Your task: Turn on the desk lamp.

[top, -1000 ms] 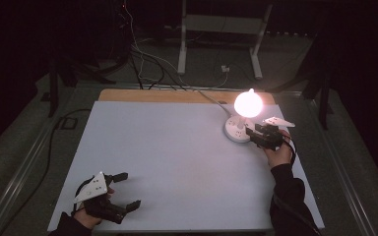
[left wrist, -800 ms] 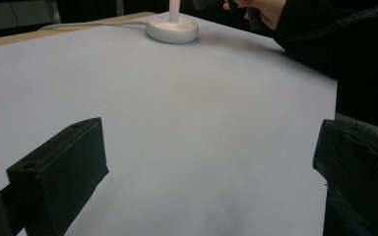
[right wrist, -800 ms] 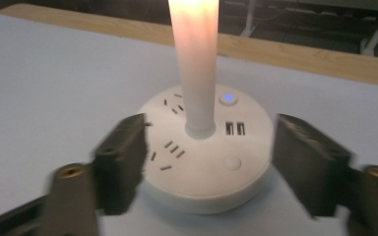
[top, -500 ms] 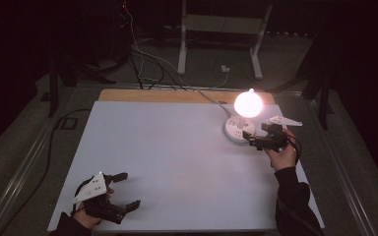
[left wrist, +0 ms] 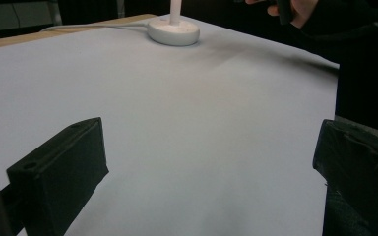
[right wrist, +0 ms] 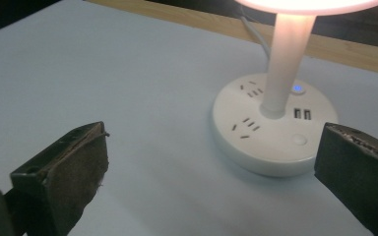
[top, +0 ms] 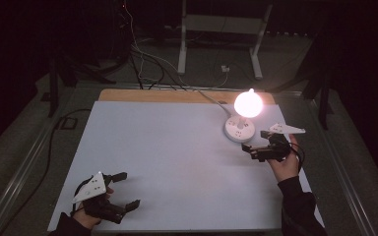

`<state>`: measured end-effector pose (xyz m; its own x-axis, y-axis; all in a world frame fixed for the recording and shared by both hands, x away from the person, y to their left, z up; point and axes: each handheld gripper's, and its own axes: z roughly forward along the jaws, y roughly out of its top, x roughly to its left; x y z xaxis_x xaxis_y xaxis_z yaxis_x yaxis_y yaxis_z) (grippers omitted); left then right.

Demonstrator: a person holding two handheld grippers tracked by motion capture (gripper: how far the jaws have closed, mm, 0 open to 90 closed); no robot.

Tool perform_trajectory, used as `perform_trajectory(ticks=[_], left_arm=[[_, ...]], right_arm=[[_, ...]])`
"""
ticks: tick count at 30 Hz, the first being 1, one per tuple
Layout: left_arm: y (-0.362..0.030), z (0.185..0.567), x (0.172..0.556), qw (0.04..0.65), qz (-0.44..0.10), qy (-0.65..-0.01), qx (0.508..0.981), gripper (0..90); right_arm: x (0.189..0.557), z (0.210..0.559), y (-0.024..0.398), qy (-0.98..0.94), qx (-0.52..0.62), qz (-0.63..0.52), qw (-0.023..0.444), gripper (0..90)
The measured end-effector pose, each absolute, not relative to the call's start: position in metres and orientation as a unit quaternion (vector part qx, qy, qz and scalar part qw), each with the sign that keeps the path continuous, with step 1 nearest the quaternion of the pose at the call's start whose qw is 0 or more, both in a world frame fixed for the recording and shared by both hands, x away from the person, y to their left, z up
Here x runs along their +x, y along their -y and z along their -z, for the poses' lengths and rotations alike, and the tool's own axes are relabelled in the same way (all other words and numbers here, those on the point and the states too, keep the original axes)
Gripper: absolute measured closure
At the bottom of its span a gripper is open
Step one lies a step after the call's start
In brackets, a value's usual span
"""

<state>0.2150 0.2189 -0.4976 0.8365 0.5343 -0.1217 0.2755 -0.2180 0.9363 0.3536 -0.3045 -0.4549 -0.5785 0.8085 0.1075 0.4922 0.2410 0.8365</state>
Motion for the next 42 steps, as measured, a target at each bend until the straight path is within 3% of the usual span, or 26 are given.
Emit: perform_trajectory(ticks=[22, 42], left_arm=[[-0.219, 0.497, 0.213, 0.567, -0.115, -0.261, 0.773, 0.5], [-0.219, 0.497, 0.213, 0.565, -0.115, -0.259, 0.775, 0.5]], right_arm=[[0.299, 0.473, 0.294, -0.778, 0.391, -0.462, 0.168, 0.0], [0.248, 0.512, 0.3, -0.819, 0.395, -0.385, 0.156, 0.0]])
